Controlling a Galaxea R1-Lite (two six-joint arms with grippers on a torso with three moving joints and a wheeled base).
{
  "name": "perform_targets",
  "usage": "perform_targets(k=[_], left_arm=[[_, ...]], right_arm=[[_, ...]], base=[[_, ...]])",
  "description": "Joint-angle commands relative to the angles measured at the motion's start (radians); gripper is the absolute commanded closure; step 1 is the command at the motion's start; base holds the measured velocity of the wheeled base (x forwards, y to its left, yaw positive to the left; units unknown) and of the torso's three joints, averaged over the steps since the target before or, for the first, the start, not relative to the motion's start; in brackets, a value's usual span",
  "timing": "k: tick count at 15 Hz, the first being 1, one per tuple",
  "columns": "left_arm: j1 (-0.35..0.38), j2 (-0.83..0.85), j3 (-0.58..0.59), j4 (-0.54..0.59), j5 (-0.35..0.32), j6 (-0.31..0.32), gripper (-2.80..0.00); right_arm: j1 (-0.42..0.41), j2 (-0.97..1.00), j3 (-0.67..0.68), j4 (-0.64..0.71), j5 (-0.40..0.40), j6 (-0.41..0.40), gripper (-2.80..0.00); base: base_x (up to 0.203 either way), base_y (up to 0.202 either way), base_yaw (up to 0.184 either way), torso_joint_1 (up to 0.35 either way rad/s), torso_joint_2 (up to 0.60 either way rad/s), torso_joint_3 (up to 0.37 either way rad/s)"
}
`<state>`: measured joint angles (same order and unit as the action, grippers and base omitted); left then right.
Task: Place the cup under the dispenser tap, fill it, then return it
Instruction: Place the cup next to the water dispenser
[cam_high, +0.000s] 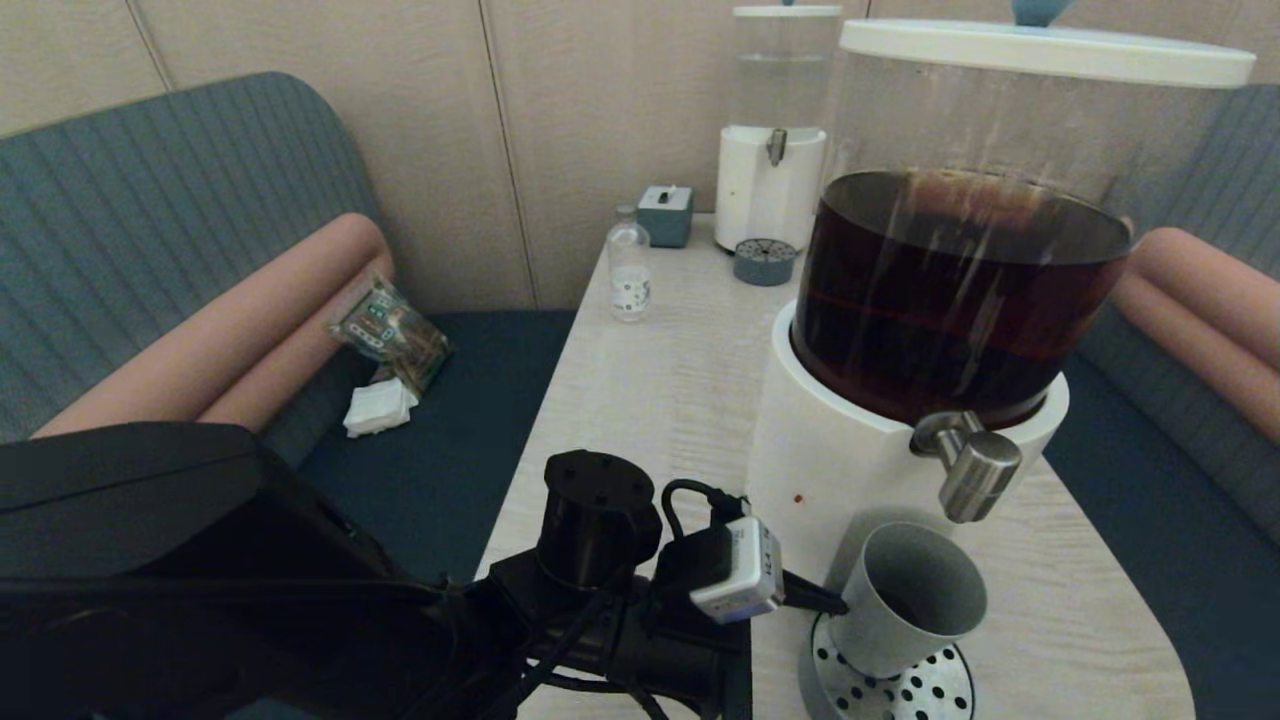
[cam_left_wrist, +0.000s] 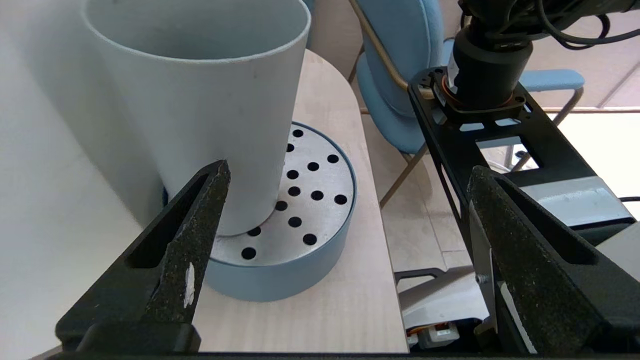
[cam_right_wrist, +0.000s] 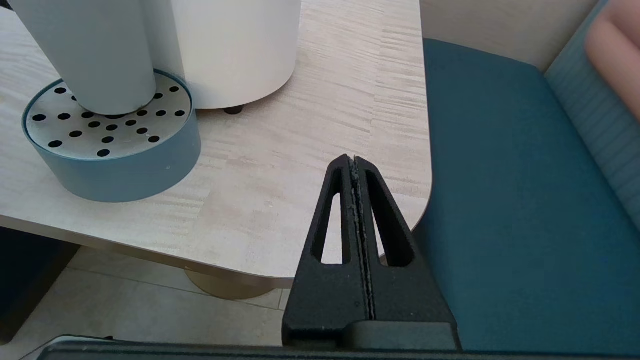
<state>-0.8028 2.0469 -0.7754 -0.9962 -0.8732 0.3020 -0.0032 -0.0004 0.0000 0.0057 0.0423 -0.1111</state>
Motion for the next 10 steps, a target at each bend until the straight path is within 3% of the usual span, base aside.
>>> perform_targets(k=[1, 10], left_arm=[[-0.003, 0.009, -0.010, -0.006, -0.001, 0.002, -2.80], [0.000, 0.018, -0.006, -0.007, 0.019, 0.002, -2.80]], right_arm=[[0.000, -0.003, 0.009, 0.000, 0.001, -0.001, 0.00], [0.000, -0.004, 0.009, 0.000, 0.001, -0.001, 0.00]], base=[[0.000, 0.000, 0.000, 0.000, 0.00, 0.000], [0.000, 0.000, 0.000, 0.000, 0.00, 0.000]])
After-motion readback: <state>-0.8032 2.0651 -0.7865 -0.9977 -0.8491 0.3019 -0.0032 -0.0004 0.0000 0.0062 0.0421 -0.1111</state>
